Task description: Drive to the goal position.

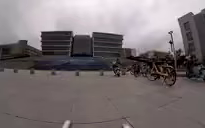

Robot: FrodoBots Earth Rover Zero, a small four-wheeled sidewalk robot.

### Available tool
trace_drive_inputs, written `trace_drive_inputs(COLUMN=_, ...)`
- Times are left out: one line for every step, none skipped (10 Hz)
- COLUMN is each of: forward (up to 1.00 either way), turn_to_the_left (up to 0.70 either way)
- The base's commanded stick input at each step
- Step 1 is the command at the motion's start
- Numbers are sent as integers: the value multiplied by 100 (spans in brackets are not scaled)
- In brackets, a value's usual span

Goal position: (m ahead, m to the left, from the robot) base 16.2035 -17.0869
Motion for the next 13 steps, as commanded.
trace_drive_inputs(forward=100, turn_to_the_left=0)
trace_drive_inputs(forward=100, turn_to_the_left=0)
trace_drive_inputs(forward=100, turn_to_the_left=0)
trace_drive_inputs(forward=100, turn_to_the_left=0)
trace_drive_inputs(forward=100, turn_to_the_left=0)
trace_drive_inputs(forward=100, turn_to_the_left=0)
trace_drive_inputs(forward=100, turn_to_the_left=0)
trace_drive_inputs(forward=100, turn_to_the_left=0)
trace_drive_inputs(forward=100, turn_to_the_left=0)
trace_drive_inputs(forward=100, turn_to_the_left=0)
trace_drive_inputs(forward=100, turn_to_the_left=0)
trace_drive_inputs(forward=100, turn_to_the_left=0)
trace_drive_inputs(forward=100, turn_to_the_left=0)
